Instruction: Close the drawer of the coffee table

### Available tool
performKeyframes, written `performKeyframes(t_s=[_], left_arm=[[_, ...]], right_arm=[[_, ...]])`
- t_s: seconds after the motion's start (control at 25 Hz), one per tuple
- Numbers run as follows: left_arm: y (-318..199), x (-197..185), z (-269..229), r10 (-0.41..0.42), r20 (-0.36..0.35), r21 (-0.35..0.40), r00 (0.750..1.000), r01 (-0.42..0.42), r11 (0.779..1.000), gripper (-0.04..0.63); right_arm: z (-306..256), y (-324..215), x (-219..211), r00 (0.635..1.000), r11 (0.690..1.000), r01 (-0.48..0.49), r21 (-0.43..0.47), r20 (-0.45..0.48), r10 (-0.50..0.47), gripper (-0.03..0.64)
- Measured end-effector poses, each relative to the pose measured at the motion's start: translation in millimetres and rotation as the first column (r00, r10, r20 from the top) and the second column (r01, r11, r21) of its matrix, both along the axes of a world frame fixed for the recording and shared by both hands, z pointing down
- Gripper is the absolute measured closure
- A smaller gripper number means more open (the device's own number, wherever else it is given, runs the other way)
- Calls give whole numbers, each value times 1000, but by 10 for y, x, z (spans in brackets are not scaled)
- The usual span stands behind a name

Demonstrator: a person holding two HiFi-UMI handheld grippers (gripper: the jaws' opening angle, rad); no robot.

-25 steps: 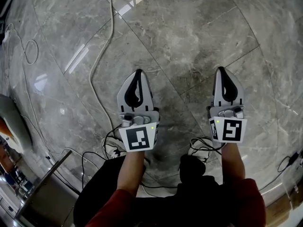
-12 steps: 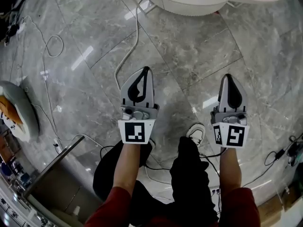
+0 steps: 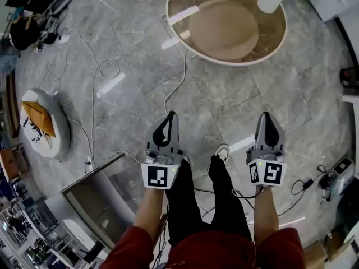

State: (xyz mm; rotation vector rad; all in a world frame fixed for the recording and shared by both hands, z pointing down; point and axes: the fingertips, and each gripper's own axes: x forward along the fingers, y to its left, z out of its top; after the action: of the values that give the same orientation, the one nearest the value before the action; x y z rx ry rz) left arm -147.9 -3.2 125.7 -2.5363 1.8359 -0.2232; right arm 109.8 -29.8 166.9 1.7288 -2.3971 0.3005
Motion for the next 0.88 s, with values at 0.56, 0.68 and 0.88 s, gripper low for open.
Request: performKeyframes(t_s=[0.56, 0.68, 0.88], left_arm=[[612, 438, -2843, -82, -56, 42, 995, 85, 996, 583], [614, 487, -3123, -87, -74, 124, 993, 96, 988, 583], [650, 533, -3440, -94, -60, 184, 994, 103, 977, 583]], right_arm=[[-3073, 487, 394, 999, 974, 14, 227, 28, -21, 595], [-3338, 513, 518, 997, 961, -15, 277, 72, -6, 595], [-3512, 551, 686, 999, 954, -21, 298, 45, 8, 595]])
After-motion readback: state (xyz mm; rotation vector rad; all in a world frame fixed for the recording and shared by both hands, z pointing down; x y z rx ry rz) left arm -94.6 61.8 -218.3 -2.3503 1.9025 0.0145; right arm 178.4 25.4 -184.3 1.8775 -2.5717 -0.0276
